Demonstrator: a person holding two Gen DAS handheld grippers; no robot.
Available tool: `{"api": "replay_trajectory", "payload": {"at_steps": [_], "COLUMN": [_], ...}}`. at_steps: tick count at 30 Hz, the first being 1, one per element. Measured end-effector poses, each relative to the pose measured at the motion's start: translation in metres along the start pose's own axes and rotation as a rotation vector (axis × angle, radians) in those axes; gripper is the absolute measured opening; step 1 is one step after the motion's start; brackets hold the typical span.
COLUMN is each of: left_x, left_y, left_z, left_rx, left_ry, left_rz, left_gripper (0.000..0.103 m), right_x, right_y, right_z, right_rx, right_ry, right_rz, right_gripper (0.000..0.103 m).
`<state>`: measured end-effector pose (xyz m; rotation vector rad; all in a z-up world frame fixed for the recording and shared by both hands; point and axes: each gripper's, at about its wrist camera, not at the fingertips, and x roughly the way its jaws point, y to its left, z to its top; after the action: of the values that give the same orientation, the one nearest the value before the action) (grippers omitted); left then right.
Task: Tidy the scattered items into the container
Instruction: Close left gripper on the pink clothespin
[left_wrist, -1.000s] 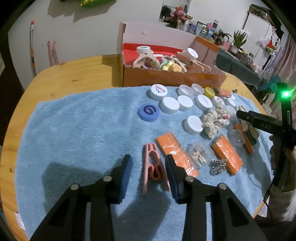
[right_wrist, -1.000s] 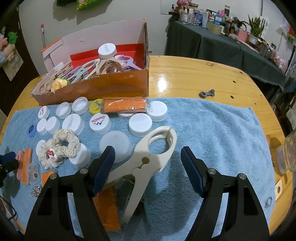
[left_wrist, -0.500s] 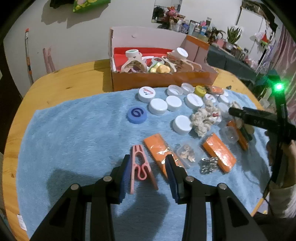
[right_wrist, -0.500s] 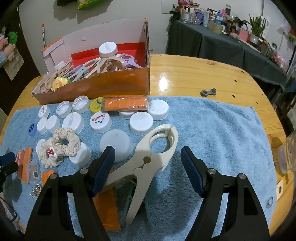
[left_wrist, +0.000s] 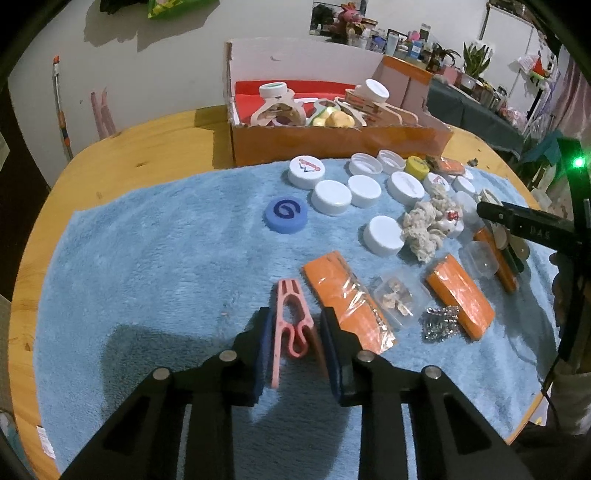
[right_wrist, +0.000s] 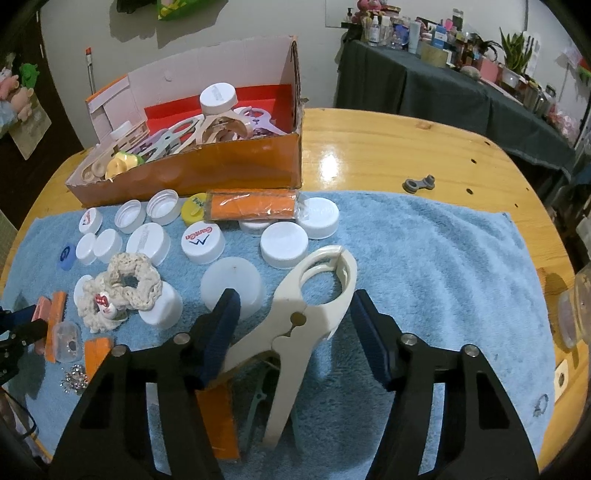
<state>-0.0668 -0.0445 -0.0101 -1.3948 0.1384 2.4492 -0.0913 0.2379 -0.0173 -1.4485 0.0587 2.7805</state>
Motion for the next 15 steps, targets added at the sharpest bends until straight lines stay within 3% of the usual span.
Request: {"api": "replay_trajectory", "payload": {"at_steps": [4, 9, 15], "left_x": [0.0003, 0.0001, -0.0012], "left_y": [-0.0011, -0.0009, -0.0012], "left_z": [0.0006, 0.001, 0.0011], "left_rx": [0.005, 0.004, 0.004], "left_ry": [-0.002, -0.003, -0.008], "left_rz": [0.006, 0.006, 0.005], "left_gripper": [0.028, 0.027, 0.027], "right_x": [-0.0008, -0.0035, -0.005], "right_y": [0.0007, 0.0001, -0.0006], "right_z": [-0.0006, -0.0011, -0.0035], "right_rx": [-0.009, -0.015, -0.019], "right_ry": [0.003, -0.002, -0.006], "right_rz": [-0.001, 0.012, 0.011], "right_gripper": [0.059, 0.043, 0.04]}}
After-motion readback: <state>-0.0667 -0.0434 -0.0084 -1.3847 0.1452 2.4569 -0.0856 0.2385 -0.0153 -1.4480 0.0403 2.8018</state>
